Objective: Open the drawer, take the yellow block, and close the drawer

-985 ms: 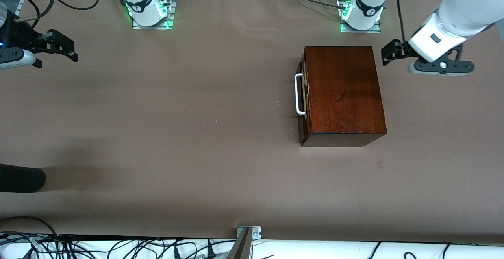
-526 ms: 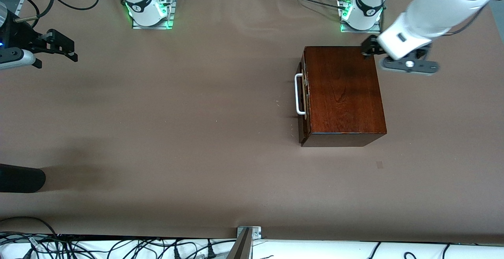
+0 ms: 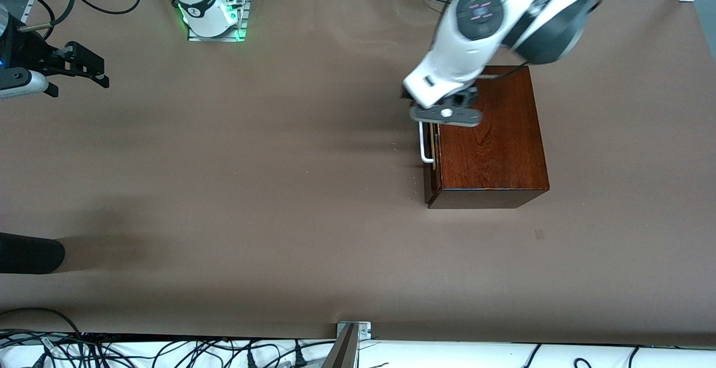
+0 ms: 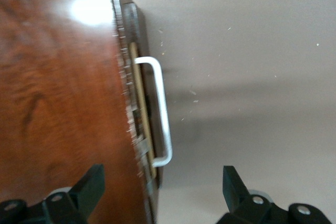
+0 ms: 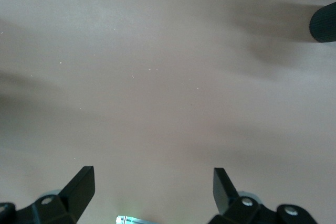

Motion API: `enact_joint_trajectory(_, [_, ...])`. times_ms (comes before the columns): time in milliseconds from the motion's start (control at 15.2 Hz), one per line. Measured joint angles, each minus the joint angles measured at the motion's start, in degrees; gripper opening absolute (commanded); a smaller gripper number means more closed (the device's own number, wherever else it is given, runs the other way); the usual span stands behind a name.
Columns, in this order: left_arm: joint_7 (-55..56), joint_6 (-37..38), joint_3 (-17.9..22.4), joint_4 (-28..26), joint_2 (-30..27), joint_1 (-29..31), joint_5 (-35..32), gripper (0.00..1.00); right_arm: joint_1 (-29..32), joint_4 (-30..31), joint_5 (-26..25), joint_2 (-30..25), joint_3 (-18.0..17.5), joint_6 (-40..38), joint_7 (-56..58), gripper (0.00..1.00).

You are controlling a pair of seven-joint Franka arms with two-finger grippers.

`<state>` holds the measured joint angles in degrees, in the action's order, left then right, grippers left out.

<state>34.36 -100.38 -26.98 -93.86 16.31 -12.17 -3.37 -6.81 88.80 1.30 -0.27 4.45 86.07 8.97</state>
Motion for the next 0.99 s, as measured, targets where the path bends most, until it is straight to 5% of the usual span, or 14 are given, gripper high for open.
enact_joint_trajectory(460, [11.43, -2.09, -0.03, 0.71, 9.35, -8.52, -14.5, 1.0, 0.0, -0.01, 0.02, 0.0, 0.01, 0.0, 0.0, 1.0])
enact_joint_trajectory(985, [12.18, -3.44, 0.76, -1.37, 11.77, -7.6, -15.01, 1.0, 0.0, -0.01, 0.02, 0.0, 0.02, 0.0, 0.0, 1.0])
